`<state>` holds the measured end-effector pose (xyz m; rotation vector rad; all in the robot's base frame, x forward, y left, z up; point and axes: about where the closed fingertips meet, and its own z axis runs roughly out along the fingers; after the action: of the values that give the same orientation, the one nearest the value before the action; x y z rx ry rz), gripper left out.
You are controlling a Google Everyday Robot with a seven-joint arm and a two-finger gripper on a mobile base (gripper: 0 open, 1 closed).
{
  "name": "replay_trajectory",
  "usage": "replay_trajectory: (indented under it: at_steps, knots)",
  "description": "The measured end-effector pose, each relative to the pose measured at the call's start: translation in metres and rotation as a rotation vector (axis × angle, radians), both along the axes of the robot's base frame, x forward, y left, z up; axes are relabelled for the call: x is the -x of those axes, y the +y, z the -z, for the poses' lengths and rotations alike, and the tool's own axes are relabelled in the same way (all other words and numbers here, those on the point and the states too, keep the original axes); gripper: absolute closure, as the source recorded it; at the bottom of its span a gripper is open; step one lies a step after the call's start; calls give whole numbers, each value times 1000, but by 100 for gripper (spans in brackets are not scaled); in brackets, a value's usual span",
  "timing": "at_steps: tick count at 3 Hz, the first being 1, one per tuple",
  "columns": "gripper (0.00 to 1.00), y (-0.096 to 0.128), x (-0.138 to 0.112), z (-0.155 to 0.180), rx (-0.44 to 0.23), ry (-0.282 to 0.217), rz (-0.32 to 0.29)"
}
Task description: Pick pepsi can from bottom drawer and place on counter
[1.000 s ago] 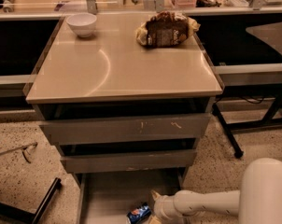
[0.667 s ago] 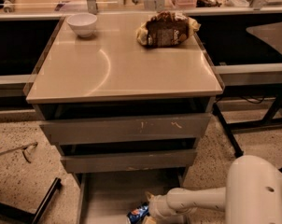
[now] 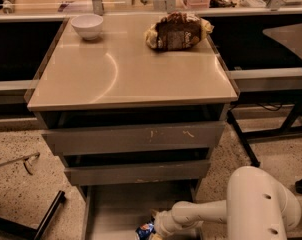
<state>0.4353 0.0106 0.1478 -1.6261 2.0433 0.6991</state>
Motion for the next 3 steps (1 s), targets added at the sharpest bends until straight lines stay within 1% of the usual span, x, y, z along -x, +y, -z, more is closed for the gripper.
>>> replay_trajectory:
  at_steps: [1, 2, 3]
  knots:
    - [0, 7, 1, 13, 3, 9, -6]
    - [17, 7, 1, 13, 3, 9, -6]
    - [41, 7, 1, 13, 3, 9, -6]
